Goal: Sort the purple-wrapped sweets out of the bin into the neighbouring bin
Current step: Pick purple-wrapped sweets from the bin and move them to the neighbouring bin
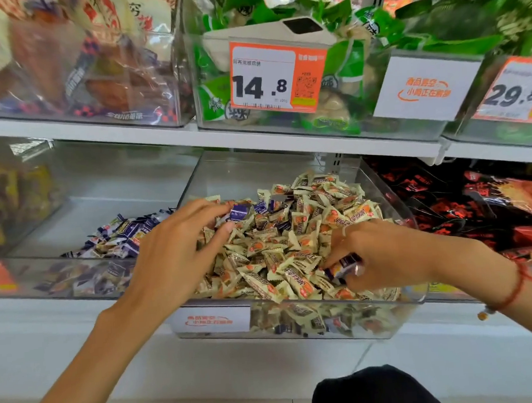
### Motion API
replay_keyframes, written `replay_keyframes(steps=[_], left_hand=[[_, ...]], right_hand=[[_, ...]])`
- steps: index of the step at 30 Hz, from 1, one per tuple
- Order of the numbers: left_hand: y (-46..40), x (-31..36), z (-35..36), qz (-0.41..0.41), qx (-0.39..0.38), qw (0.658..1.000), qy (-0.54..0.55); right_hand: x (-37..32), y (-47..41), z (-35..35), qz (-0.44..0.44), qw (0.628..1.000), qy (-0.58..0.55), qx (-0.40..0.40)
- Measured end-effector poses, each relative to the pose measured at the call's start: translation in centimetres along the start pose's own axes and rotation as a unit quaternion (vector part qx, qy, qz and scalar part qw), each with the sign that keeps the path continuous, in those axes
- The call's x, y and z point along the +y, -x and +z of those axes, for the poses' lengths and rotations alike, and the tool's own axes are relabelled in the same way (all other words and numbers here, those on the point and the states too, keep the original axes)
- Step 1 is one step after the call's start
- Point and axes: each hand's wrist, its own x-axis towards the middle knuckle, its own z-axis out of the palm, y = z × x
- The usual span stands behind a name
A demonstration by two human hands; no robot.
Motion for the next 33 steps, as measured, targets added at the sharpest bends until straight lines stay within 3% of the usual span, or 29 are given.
replay_keyframes(steps=[4,9,12,14,16,19,23,27,30,33], left_hand=[[0.6,-0.4,-0.5,0.001,0.024,1.000,-0.002],[1.3,-0.6,-0.5,-0.014,0.035,0.999,0.011],[1.8,-0.3,0.3,-0.007,0.018,1.000,0.024],[2.1,-0.1,0.9,0.003,0.005,1.000,0.024],[2.3,0.1,1.3,0.010,-0.005,1.000,0.024],[2.4,0.0,1.6,0.007,-0.006,1.000,0.025],[2.4,-0.1,1.1,0.003,0.012,0.999,0.029],[2.1,-0.3,-0.3,-0.002,0.059,0.998,0.024],[1.7,-1.1,-1.9,-0.037,0.119,0.992,0.030],[1.3,-2.6,-3.5,-0.100,0.176,0.978,0.056]], right_hand=[[0.2,0.3,1.3,0.001,0.997,-0.012,0.072],[1.2,2.0,1.0,0.079,0.945,-0.261,0.178],[0.7,3.3,0.8,0.098,0.941,-0.304,0.109],[-0.5,3.7,1.2,0.113,0.963,-0.243,0.011],[-1.6,3.3,1.8,0.151,0.981,-0.122,-0.028],[-2.2,2.3,2.1,0.190,0.981,-0.030,0.035],[-1.9,1.4,2.3,0.160,0.986,-0.006,0.055],[-1.2,1.6,3.3,0.151,0.977,-0.112,0.105],[-1.6,1.3,3.4,0.176,0.948,-0.198,0.173],[-4.4,-0.8,1.5,0.133,0.917,-0.271,0.260]])
